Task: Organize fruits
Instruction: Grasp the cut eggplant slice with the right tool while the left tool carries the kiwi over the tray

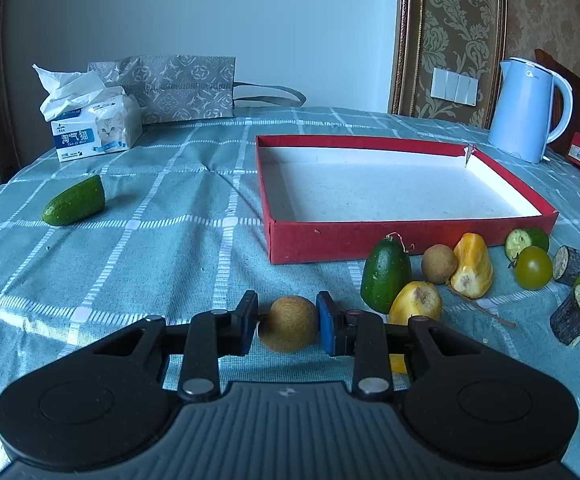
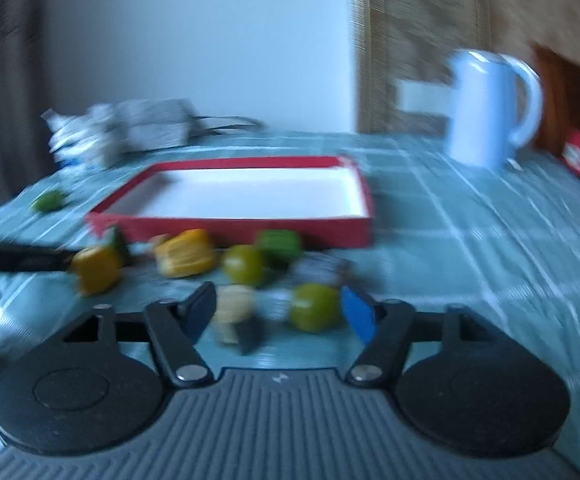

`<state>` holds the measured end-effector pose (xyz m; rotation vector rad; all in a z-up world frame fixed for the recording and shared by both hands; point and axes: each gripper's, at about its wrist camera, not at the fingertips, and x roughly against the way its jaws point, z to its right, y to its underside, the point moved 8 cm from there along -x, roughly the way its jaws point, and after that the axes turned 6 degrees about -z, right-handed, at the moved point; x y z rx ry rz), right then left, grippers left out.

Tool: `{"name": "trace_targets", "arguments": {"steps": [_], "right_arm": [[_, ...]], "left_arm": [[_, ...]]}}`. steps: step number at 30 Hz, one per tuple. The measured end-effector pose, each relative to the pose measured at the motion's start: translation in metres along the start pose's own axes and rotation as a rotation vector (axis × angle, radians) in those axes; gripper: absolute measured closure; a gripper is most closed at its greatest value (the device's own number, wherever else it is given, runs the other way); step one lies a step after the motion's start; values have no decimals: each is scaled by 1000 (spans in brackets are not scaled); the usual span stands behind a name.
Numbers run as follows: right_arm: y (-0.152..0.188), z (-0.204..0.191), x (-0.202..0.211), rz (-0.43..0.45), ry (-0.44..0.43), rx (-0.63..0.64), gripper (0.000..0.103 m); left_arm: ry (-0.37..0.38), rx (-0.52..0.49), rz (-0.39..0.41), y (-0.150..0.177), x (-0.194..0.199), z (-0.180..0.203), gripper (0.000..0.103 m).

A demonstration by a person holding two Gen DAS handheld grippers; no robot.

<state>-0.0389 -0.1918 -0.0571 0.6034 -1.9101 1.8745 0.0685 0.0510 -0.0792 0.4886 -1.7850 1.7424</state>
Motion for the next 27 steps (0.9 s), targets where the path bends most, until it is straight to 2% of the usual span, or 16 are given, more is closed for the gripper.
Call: {"name": "trace_targets", "arguments": {"steps": [2,3,4,7,12,15,22,25,27], "right_arm": [[-1,-19,-2,5,2,82,50],[-1,-26,-5,2,11,105,57],[-1,-30,-8,-4,24,119,62],[-1,-33,-18,-40,30,117,68],[4,-27,-29,-87,36,76,68],[6,-27,-33,-93,32,72,72],[-9,-22,-47,-79,27,39,72],[-19,-20,-53,-48,0,19,72],[-21,-23,-54,-32,15,40,72]], "left_arm": [[3,0,1,0,1,0,72],[3,0,1,0,1,0,72],[3,-2,-1,1,1,0,72],[6,-2,0,1,1,0,72],[12,-5,0,1,2,2,72],[13,-7,-1,1,1,2,72],[11,-3,0,1,1,1,72],[17,8,4,0,2,0,72],[29,19,1,-1,2,-2,72]]}}
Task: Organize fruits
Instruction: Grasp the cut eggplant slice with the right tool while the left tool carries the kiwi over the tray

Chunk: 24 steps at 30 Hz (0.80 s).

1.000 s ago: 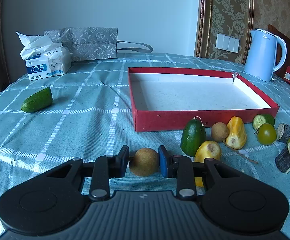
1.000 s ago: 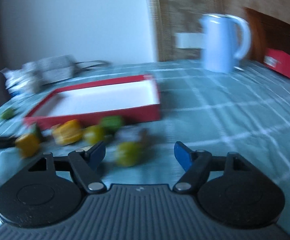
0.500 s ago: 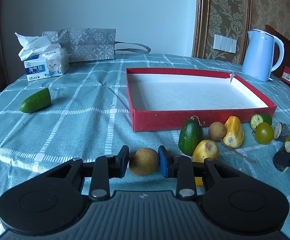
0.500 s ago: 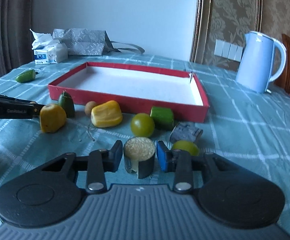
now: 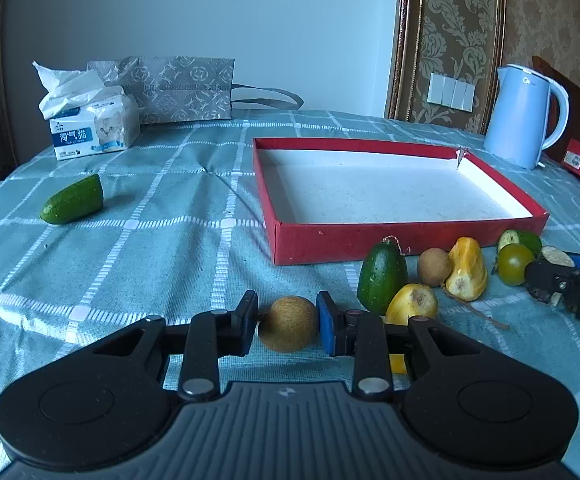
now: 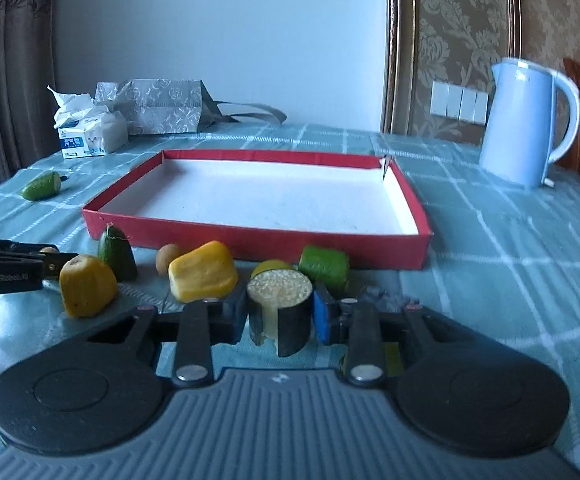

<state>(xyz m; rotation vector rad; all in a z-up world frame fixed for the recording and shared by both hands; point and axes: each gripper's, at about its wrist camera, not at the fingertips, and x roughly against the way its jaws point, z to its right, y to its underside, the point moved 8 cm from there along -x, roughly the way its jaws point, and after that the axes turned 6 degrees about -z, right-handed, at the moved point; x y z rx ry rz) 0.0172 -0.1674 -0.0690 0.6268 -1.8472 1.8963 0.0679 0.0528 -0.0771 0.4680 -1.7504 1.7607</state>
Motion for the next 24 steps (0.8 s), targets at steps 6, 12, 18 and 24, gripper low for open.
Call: {"name": "trace_targets", "arguments": {"steps": [6,12,18,24], "right_arm": [[-3,-3,6,71,-6,11,72],[-11,3,4,122,8,-5,72],[-11,19,2,117,-9,-101,72],[-10,17,-1,110,-16,-89,72]], "left_arm": [[47,64,-14,-2,1,-9,72],[41,22,32,-24,8,2,72],[49,-9,91,-61,-2,21,72],[30,-28,87,-92,-37,37,72]]}}
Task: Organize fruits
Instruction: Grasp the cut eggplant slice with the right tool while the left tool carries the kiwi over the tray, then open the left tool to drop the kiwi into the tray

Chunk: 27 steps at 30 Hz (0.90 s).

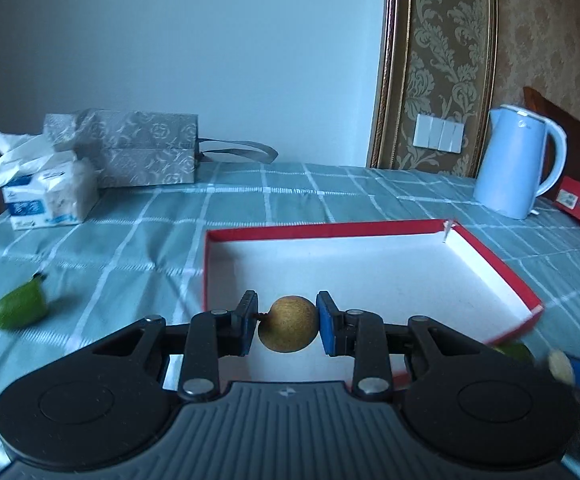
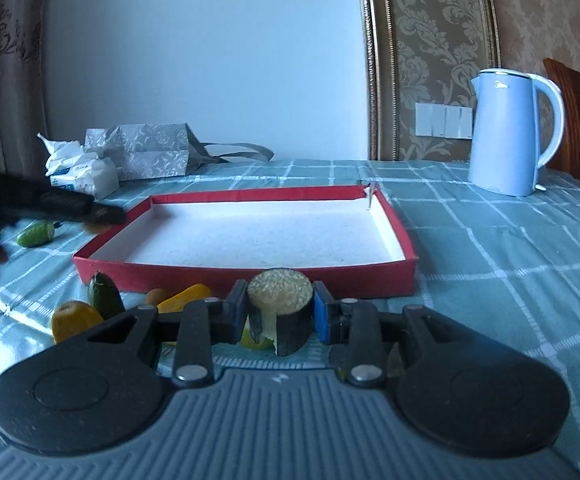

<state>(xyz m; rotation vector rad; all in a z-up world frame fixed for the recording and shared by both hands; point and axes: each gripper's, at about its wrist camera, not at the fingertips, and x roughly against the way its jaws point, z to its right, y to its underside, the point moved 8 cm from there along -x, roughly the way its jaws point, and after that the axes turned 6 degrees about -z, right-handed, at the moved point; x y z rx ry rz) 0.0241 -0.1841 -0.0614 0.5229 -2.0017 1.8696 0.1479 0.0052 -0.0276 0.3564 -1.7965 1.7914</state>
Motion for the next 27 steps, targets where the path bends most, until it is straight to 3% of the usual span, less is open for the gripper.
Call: {"name": "trace_targets", "arguments": {"steps": [3,8,18,21,25,27], "right_arm": [[0,1,0,-2,-1,-7,72],[1,-1,-1,-11,1,5,72],[1,-4,-1,-10,-3,21,72],[1,-5,-1,-10,-6,21,72],[2,-5,0,-11,-8,22,72],[2,-5,-1,-11,-9,21,72]], "left_arm": [[-17,-11,-42,-6,-29,7,72],[22,42,-175,-2,-69,8,72],[78,136,-203,-9,-83,-11,72],[44,122,-118,-17,-65,-14,70],[-36,86,83,-22,-14,-17,26],[-83,51,164,-15,13,-18,21]]}}
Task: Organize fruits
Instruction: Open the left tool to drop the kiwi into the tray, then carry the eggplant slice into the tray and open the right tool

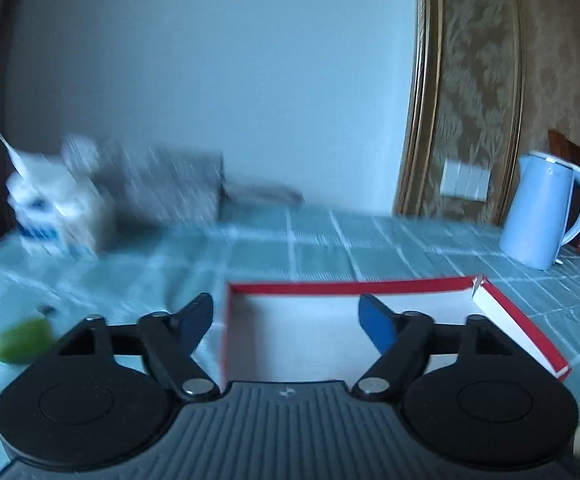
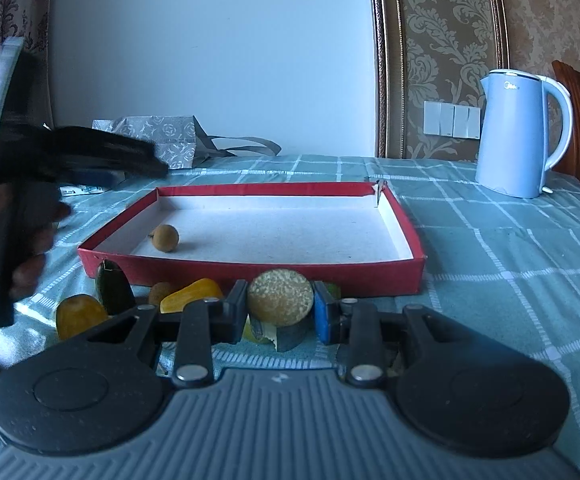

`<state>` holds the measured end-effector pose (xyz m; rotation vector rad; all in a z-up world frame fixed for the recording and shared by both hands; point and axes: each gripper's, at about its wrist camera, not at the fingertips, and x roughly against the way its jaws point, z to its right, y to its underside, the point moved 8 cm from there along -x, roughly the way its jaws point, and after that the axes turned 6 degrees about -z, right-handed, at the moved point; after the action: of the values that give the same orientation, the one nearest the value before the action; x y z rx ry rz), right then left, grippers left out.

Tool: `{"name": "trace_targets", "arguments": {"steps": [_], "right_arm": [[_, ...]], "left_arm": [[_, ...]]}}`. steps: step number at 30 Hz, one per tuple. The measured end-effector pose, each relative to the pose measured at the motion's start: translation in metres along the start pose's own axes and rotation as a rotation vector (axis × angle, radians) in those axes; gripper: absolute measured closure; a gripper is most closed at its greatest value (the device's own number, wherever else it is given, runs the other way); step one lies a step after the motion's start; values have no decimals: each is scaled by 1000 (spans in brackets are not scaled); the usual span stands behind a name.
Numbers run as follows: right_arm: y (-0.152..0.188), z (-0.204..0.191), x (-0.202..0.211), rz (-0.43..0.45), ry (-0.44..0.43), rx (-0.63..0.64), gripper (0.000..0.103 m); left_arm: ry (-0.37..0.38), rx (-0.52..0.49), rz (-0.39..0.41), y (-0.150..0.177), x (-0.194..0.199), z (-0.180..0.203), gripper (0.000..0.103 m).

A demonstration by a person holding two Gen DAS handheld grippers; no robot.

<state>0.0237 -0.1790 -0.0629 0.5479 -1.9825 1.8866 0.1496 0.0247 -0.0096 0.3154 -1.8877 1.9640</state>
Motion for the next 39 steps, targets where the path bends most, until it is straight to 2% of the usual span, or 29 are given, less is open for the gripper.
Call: {"name": "trace_targets", "arguments": {"steps": [2,6,10,12,15,18,20,30,34,39], "right_arm": [[0,-1,0,-1,-1,2,72],[0,-3,-1,-2,-7,9,72],[0,-3,-1,-2,-7,12,72],[0,-2,-1,-2,-8,10,72],[0,-2,-1,-2,-7,13,72],[0,-2,-1,-2,-6,14,72],[0,-2,-1,-2,-4,17,72],[0,-3,-1,-3,1,24,72],[-1,-2,0,0,5,23,72],[-1,-5,0,0,16,40,72]], "left_arm": [[-78,-31,18,7,14,-8,20],[-142,1,-63,29,22,-33,20],[-121,-17,-115,45,36,-43,20],[-151,-88,-149,55,38,-40,20],[-146,-158,-191,73,42,-34,20],[-105,-170,-230,88,43,-31,19],[-112,-185,-261,94,39,-29,20],[-86,-123,-288,95,33,-33,17],[-108,-70,-310,95,26,-40,3],[-104,-58,-316,95,25,-42,3]]}}
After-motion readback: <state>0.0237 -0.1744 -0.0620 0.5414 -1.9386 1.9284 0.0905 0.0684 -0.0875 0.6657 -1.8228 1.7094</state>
